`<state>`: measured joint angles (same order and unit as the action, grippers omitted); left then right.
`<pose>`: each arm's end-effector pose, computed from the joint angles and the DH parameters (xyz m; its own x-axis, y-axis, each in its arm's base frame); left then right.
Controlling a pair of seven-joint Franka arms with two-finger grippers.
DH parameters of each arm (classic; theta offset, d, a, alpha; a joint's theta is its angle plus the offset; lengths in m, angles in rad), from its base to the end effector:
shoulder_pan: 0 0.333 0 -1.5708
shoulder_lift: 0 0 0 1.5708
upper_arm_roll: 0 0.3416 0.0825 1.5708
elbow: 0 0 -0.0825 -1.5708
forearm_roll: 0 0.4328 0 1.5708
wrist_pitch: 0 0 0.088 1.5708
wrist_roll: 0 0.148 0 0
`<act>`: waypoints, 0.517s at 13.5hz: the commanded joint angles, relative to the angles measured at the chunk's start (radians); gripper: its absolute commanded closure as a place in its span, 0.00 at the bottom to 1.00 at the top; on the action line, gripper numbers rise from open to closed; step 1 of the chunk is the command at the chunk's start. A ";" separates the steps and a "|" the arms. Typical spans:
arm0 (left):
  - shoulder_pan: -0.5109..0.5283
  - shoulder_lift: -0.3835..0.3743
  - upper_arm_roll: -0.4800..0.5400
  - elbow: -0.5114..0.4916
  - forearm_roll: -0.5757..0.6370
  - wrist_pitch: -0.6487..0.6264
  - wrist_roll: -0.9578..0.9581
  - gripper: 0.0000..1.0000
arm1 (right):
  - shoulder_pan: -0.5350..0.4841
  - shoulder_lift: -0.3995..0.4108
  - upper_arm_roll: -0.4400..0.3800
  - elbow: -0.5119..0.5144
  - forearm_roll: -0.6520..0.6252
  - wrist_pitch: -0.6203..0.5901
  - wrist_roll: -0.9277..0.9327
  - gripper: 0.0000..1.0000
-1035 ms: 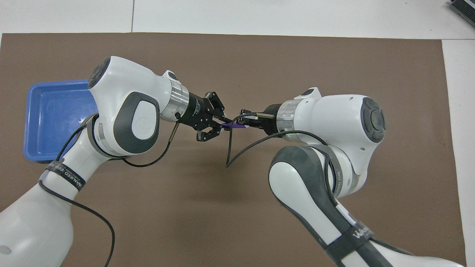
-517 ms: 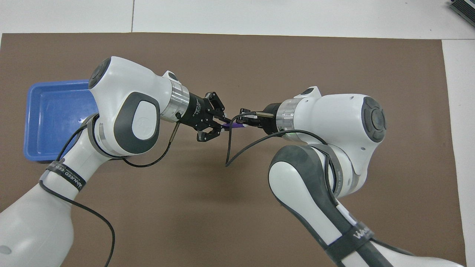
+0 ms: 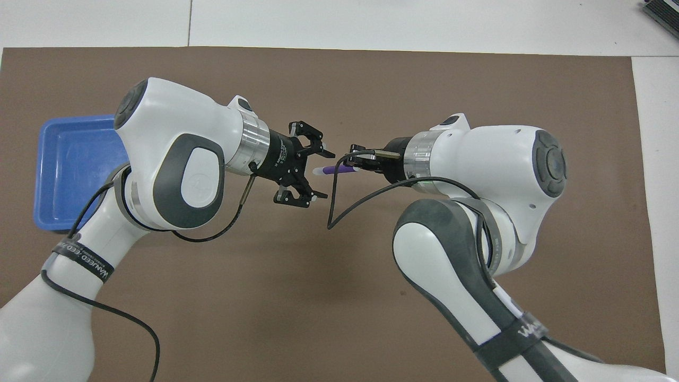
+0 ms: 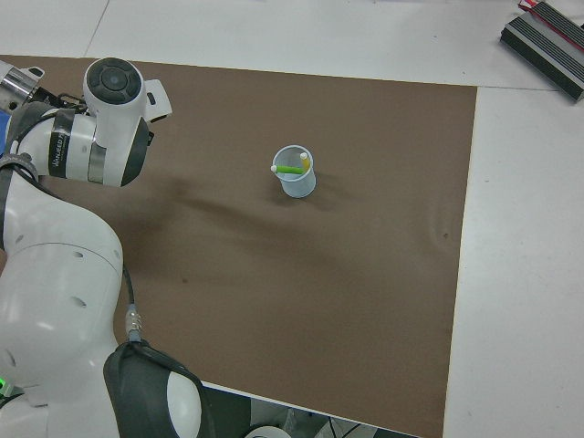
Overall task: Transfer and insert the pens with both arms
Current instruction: 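Open the left gripper while the right gripper pulls the purple pen away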
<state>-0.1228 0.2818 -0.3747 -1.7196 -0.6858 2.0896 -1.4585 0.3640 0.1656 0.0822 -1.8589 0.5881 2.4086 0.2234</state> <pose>0.6071 -0.3691 0.4285 0.2161 0.7240 -0.6551 0.9678 -0.2476 0.0456 0.6265 0.3179 0.4423 0.9724 -0.1879 0.1380 -0.0814 -0.8283 -0.5544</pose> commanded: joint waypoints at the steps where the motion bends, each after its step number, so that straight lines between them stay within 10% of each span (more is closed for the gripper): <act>1: -0.012 -0.033 0.013 -0.034 0.085 -0.019 0.016 0.00 | -0.068 0.014 0.005 0.076 -0.117 -0.121 -0.029 1.00; 7: 0.103 -0.044 0.022 0.066 0.380 -0.275 0.475 0.00 | -0.242 0.008 0.001 0.185 -0.316 -0.389 -0.146 1.00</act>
<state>-0.0675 0.2550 -0.3566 -1.6805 -0.3805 1.8929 -1.1217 0.1697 0.1654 0.0738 -1.7169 0.3355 2.0870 0.1176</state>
